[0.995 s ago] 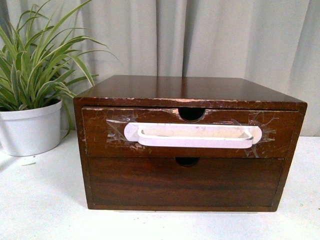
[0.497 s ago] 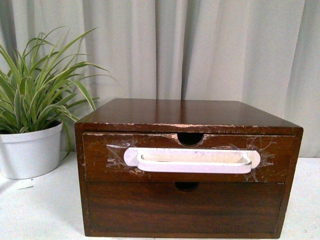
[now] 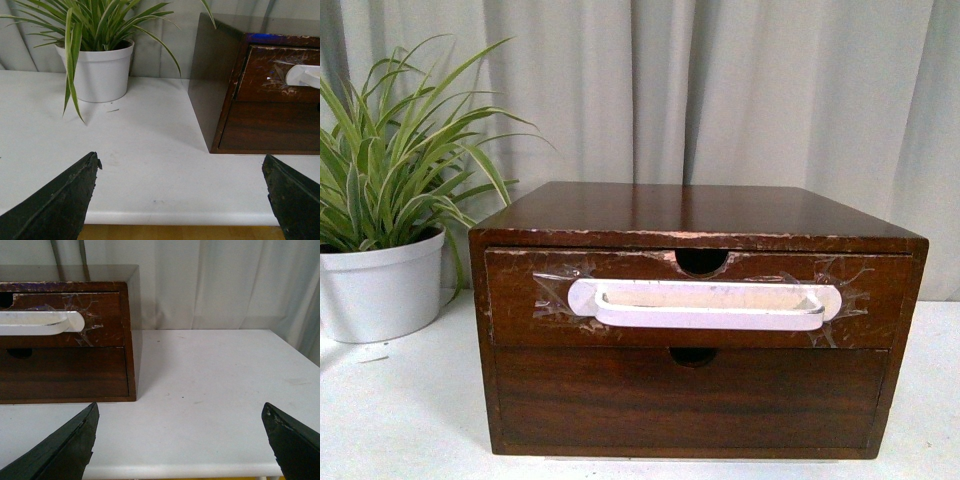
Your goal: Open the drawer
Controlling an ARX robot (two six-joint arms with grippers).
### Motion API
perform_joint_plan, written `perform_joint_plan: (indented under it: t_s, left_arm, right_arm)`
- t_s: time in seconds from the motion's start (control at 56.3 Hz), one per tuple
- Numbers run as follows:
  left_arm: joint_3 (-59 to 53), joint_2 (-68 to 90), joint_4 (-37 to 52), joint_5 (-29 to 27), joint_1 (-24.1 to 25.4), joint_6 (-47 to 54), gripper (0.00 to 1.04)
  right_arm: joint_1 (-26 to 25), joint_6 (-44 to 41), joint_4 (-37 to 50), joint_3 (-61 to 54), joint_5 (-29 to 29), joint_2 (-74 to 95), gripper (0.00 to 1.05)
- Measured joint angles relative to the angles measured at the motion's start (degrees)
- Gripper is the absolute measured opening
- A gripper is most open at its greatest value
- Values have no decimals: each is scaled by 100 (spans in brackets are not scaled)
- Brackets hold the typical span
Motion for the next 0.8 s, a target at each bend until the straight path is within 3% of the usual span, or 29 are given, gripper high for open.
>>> perform_joint_plan:
  t_s: [0.657,0.693,0.746,0.764,0.799]
  left_arm:
    - [2,0,-2,-4,-2,0,98]
    - [35,61,-153,-363,-116,-111,98]
    - [101,219,-374,-855,-313,-304,98]
    - [114,289,-391,-914,-374,-313,98]
    - [168,404,-422,-824,-461,-319,98]
  right_arm:
    - [-2,-2,-2,0,-7,0,96]
    - [-142,-44,-133,35,-396,76,96]
    - [-461,-168,-490,184,-1493,330,96]
    - [-612,-278,-625,271,-2070,511,96]
    - [-682,-372,-743,356,-2474,675,96]
